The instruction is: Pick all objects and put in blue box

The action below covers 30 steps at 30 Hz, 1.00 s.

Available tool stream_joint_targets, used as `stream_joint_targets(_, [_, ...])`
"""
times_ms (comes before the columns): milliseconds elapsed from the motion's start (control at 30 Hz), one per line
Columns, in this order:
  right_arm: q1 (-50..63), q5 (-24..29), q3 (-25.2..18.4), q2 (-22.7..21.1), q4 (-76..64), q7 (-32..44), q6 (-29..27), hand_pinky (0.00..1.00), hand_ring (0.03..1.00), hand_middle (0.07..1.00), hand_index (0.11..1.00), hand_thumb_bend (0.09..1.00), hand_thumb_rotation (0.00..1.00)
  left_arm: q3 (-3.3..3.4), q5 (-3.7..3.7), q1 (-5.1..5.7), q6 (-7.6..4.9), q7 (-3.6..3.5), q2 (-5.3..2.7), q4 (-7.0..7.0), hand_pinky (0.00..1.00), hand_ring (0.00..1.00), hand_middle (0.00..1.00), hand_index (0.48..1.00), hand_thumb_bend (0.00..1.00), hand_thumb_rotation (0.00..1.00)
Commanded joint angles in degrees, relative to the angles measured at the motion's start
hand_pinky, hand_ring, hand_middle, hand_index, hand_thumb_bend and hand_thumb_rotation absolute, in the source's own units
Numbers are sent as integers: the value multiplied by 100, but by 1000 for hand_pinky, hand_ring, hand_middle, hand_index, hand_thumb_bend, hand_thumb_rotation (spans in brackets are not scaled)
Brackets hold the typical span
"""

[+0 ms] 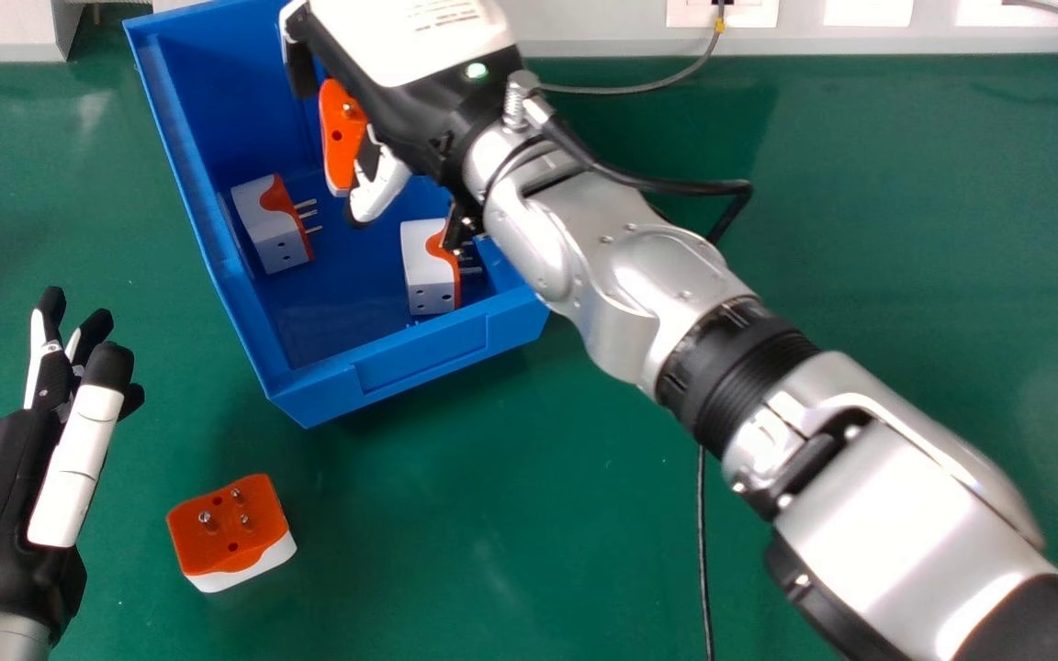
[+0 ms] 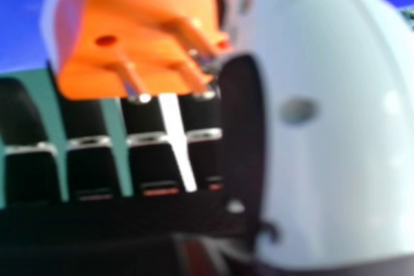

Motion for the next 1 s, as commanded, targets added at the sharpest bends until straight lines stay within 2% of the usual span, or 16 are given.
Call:
stream_joint_targets(0, [-366,72,75,110,245,-190,-48,303,425,513,540,491,0,-13,-31,51,-93,4,-28,-170,920,986,991,1000,860,906])
stream_joint_targets(67, [-389,118,107,164,383,-206,-57,311,430,509,523,493,0,-18,-26,71,-97,13,-33,-195,920,986,991,1000,865,906])
stream_joint_targets(167, [-376,168,142,195,473,-207,-67,319,436,510,513,494,0,-32,-17,73,-132,17,-40,-152,919,986,991,1000,869,906])
stream_joint_targets(400, [-331,191,242,242,550,-54,9,334,449,508,489,497,0,-60,55,111,-162,90,-27,-182,913,982,989,1000,870,903])
stream_joint_targets(667, [-226,328,293,237,502,311,198,347,460,509,469,498,0,-91,102,147,-116,158,-23,-254,901,975,984,1000,883,902])
stream_joint_targets(700, [-203,352,286,231,472,363,219,367,531,581,531,487,0,-91,100,149,-122,156,-20,-252,898,973,983,1000,887,902])
stream_joint_targets(733, [-172,388,267,227,433,406,234,367,531,581,531,487,0,-91,94,154,-129,152,-19,-253,898,973,983,1000,887,902])
stream_joint_targets(767, [-144,404,264,230,411,406,255,385,611,658,605,475,0,-92,94,159,-131,152,-19,-258,896,972,982,1000,890,902])
stream_joint_targets(800, [-114,404,280,230,395,376,272,473,689,727,680,446,0,-92,100,160,-141,156,-18,-249,894,971,982,1000,889,902])
stream_joint_targets(833, [-96,400,298,232,389,348,286,473,689,727,680,446,0,-91,105,159,-150,158,-17,-235,894,971,982,1000,889,902])
stream_joint_targets(867, [-78,379,326,223,369,304,288,553,751,781,744,467,13,-91,104,159,-154,158,-19,-231,893,970,981,1000,888,902])
stream_joint_targets(900, [-67,368,345,214,352,279,289,553,751,781,744,467,13,-91,102,159,-156,158,-21,-228,893,970,981,1000,888,902])
stream_joint_targets(967, [-43,322,410,184,343,199,271,675,841,860,836,563,111,-84,90,142,-166,154,-19,-201,891,969,981,1000,886,902])
